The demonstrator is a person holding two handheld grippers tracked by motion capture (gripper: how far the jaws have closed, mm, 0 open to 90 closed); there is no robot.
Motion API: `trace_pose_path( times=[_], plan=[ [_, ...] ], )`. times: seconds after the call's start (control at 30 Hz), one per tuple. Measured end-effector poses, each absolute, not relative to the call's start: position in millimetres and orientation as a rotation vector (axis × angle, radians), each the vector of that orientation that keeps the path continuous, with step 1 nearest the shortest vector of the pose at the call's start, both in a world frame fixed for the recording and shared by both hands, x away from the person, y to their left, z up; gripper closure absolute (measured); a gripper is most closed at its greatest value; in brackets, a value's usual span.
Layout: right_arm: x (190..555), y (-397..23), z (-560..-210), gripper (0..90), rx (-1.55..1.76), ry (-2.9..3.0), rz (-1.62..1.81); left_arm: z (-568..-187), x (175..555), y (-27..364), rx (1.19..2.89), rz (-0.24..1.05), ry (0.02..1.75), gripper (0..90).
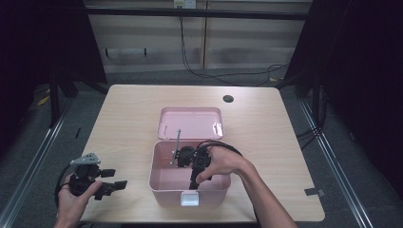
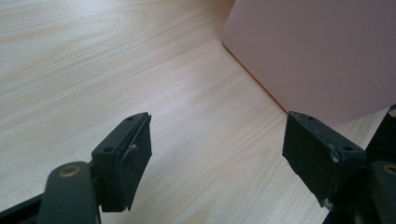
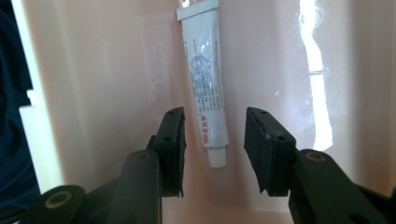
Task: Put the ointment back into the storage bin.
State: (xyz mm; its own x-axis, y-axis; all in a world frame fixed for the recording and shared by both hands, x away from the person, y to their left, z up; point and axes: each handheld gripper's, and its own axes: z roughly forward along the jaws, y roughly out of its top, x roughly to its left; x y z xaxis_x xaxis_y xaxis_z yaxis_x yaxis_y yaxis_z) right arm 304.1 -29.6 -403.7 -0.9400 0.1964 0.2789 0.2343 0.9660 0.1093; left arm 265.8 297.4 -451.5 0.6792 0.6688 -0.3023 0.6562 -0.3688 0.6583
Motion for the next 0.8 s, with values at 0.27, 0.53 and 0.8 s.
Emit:
trace_pose_path(
  times=[0.27,0.53,0.8],
  plan=[
    [307,-36,-391,58.6,-0.338,-2.871,-0.247,-451,266,298,2.101,0.023,1.011,23.8],
    [308,-40,-380,58.4,-0.358,-2.895,-0.246,-451,266,298,2.101,0.021,1.011,23.8],
    [309,-47,-369,57.8,-0.367,-2.911,-0.245,-451,266,297,2.102,0.020,1.009,23.8]
  ],
)
